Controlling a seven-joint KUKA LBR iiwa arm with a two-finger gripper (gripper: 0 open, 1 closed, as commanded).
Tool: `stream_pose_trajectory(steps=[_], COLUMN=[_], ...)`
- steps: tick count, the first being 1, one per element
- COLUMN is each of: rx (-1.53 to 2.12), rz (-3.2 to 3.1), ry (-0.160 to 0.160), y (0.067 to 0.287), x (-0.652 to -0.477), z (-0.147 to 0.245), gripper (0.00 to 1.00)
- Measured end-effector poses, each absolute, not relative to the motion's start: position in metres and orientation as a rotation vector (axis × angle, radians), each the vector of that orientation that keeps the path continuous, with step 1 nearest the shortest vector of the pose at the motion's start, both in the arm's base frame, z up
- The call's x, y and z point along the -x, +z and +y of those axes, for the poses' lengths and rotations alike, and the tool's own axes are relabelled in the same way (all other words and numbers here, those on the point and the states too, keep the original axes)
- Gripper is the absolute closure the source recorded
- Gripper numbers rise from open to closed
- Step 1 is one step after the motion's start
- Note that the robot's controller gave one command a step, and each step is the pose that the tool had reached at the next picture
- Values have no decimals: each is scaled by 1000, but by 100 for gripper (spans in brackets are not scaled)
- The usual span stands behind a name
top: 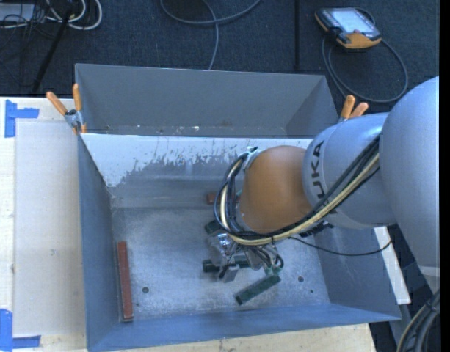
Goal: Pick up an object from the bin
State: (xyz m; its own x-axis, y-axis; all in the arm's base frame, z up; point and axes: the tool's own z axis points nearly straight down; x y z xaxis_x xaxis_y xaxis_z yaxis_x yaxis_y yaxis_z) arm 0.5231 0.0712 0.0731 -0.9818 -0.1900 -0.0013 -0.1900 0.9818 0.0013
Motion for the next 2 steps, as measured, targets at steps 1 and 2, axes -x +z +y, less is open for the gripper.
stream_pose_trajectory(steps=[1, 2], rx=[298, 631], rz=[3126, 3075], ry=[3, 0], y=[73, 206], x=[-523, -557], z=[71, 48], gripper=[100, 100])
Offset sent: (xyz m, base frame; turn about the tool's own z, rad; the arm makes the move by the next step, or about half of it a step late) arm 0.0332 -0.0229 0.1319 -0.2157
